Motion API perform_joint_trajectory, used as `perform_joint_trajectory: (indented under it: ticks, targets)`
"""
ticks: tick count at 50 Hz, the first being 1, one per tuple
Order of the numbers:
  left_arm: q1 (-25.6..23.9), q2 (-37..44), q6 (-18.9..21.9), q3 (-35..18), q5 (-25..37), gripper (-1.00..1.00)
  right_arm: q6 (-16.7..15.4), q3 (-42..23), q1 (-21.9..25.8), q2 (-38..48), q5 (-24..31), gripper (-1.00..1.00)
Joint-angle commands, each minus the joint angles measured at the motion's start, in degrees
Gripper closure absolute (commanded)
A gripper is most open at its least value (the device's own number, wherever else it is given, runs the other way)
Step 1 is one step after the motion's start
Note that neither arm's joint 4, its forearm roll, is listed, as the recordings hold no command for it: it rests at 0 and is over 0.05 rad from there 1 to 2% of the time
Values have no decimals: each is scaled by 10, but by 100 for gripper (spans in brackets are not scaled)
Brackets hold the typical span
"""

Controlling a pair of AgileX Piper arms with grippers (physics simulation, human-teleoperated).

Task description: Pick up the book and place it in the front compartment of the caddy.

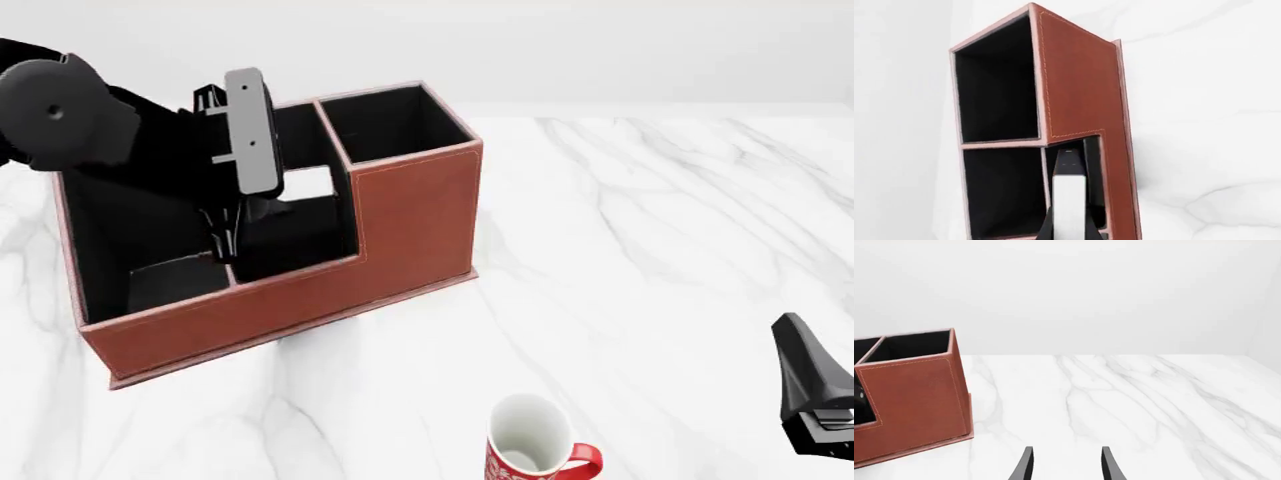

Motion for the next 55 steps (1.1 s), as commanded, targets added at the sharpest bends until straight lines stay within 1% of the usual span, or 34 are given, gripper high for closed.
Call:
perform_joint_trajectory:
  ticks: [1,13,16,23,25,30,38,51,52,53,55]
  targets:
    - [18,-25,22,-32,17,100,0,1,0,0,-1,-100]
    - [29,0,35,-51,-2,100,0,1,0,0,-1,-100]
    - [32,8,38,-65,-2,100,0,1,0,0,-1,-100]
    - [33,22,37,-80,-5,100,0,1,0,0,-1,-100]
    - [39,26,42,-80,-12,100,0,1,0,0,-1,-100]
    - [40,27,45,-84,-11,100,0,1,0,0,-1,-100]
    - [50,34,51,-110,-7,100,-1,1,0,0,-1,-100]
    - [68,42,62,-114,-16,100,-1,1,0,0,-1,-100]
    - [71,39,74,-106,-29,100,0,1,0,0,-1,-100]
    - [75,43,72,-111,-32,100,0,1,0,0,-1,-100]
    - [77,47,72,-104,-35,100,0,1,0,0,-1,-100]
